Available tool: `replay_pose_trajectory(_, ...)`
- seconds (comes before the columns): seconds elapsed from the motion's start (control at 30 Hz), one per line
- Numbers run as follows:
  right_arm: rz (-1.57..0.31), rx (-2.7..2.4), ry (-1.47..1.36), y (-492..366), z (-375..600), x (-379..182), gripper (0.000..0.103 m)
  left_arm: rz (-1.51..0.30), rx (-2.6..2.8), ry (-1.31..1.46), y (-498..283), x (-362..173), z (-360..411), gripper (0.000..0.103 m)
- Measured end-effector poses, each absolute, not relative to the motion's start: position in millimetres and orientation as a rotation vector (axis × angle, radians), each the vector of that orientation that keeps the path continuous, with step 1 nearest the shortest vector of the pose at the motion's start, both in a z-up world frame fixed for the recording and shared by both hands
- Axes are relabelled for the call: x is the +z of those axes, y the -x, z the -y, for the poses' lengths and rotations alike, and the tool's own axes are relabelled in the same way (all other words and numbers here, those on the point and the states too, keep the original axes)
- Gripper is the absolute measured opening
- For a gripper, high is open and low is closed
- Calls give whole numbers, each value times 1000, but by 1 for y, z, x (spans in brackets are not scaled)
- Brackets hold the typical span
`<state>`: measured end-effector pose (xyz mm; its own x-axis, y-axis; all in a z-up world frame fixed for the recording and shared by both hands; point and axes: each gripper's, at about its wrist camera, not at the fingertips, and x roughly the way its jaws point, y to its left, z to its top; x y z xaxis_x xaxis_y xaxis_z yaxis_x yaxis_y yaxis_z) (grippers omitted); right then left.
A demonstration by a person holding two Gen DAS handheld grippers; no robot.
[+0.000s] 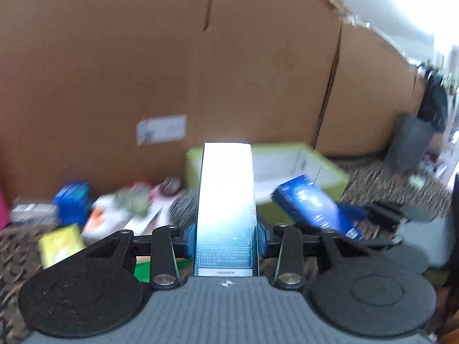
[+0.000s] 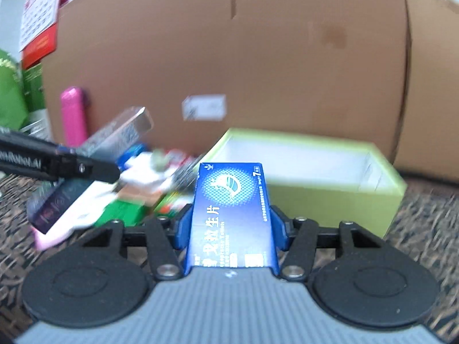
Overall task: Organize objects
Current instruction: 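Carry both boxes into the lime-green box and open both tools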
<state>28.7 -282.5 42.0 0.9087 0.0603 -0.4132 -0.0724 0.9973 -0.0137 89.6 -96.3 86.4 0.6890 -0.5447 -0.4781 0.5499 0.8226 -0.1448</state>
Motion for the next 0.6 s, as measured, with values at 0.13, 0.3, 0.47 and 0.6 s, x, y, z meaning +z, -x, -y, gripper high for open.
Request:
replay_pose_trajectory(0.13, -411, 25, 48, -72, 301, 54, 55, -537, -639, 22, -132, 97, 138, 41)
replay_pose_trajectory(0.3, -457, -42, 20, -133, 330, 55, 55, -577, -582, 7, -188, 84, 180, 41)
replay_pose_trajectory(0.47, -560, -43, -10, -181, 346, 35, 55, -663, -569, -39, -221, 56, 201, 41)
replay_pose_trajectory(0.6, -633, -24, 22, -198, 340, 13, 55, -678, -572, -51, -228, 43, 201, 41)
